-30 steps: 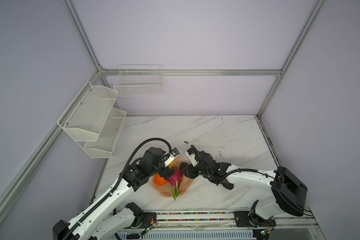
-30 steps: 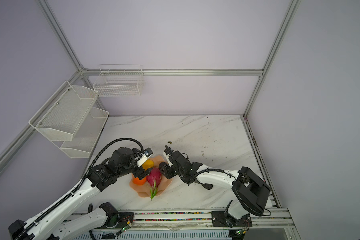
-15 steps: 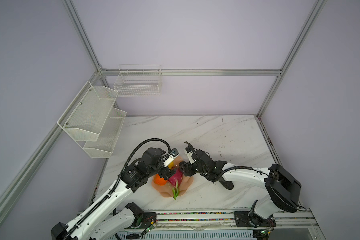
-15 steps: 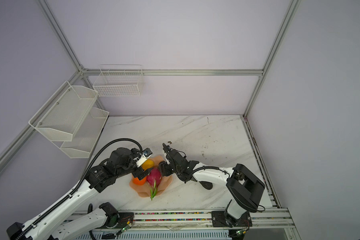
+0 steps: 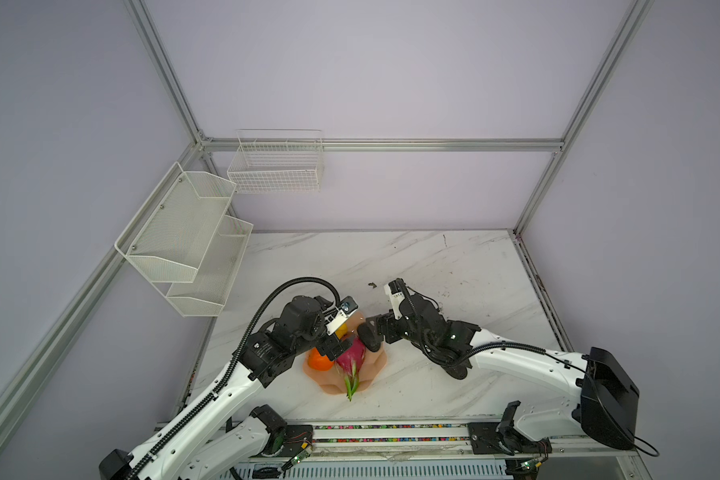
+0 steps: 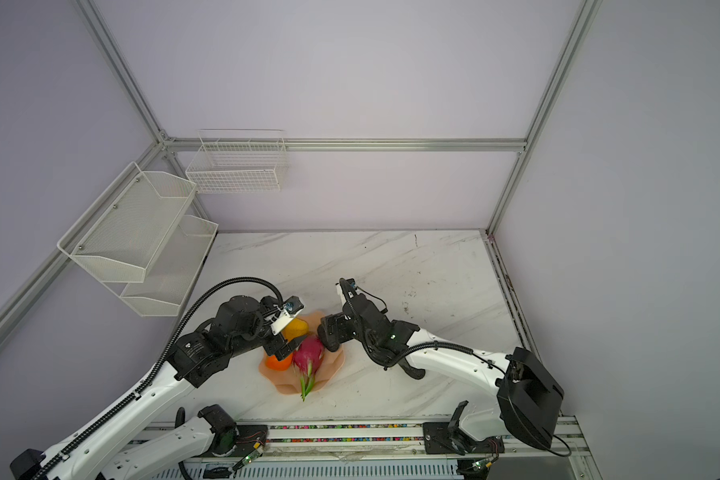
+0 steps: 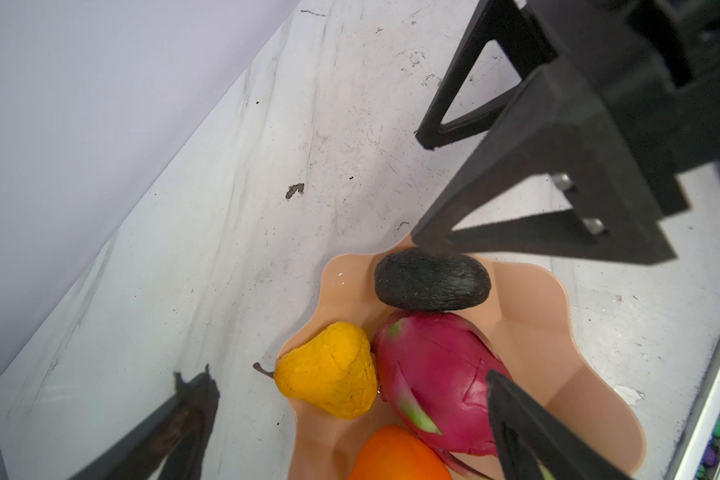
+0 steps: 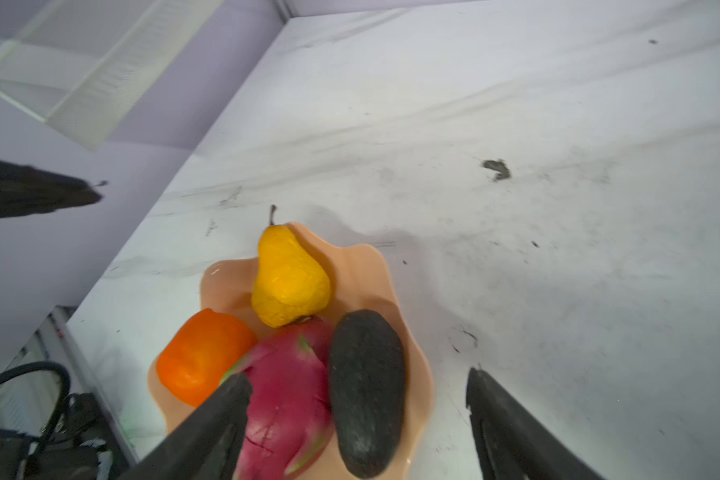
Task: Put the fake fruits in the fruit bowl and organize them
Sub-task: 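Lower the dark fruit into the bowl beside the dragon fruit and release, then move the right gripper to the second dark fruit and grasp it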
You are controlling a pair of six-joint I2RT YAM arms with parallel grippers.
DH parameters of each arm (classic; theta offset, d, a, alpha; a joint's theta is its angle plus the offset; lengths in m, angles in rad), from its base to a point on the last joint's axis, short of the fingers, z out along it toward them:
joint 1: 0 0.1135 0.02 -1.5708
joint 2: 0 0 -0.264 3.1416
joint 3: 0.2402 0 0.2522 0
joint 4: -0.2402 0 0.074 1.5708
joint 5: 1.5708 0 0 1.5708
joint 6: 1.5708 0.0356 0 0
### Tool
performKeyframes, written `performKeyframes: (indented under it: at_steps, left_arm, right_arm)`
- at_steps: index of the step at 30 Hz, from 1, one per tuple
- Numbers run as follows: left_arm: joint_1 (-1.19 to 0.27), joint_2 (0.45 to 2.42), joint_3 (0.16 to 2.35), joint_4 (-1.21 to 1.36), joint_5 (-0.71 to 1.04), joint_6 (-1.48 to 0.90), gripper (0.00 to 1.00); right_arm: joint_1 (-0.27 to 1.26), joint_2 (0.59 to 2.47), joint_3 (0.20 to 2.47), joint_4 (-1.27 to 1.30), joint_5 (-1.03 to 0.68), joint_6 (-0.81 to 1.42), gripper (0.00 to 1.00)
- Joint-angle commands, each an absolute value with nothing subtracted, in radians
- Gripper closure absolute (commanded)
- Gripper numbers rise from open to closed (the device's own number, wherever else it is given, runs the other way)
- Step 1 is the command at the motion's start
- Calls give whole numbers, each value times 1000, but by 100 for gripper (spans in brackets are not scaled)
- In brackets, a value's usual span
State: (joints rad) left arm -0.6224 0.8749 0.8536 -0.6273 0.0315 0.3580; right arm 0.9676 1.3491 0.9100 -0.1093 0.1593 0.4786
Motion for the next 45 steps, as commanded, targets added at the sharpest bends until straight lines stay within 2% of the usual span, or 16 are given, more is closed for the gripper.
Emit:
performKeyframes:
  at_steps: [1,6,10,15,20,31,37,39,43,45]
  left_arm:
    - [-624,871,825,-581,146,352,0]
    - [-626,917,845,-578,371,355,0]
    - [-626,915,848,-578,393,356,0]
    - [-628,889,838,-566,410,357,0]
    - [-627,884,839,-563,414,352,0]
    - [-627,894,838,-563,387,348,0]
    - [-627,903,836,-564,375,347,0]
    - [-627,907,837,-563,374,348,0]
    - [-627,908,834,-563,369,347,0]
    - [-627,910,834,-564,364,349,0]
  right_arm:
    - [959,1310,927,-530,429,699,15]
    - [991,1179,779,-709,522,983,15]
    - [997,1120,748,-851,604,1114,15]
    - [1000,1216,766,-852,610,1121,13]
    - [1001,1367,754,-789,514,1113,12]
    - [1003,1267,672,-567,377,988,13]
    - [1005,1279,646,-519,352,976,21]
    - [1005,1288,642,-507,347,972,31]
    - [1005,1310,642,-478,333,952,36]
    - [1004,1317,646,-472,333,948,48]
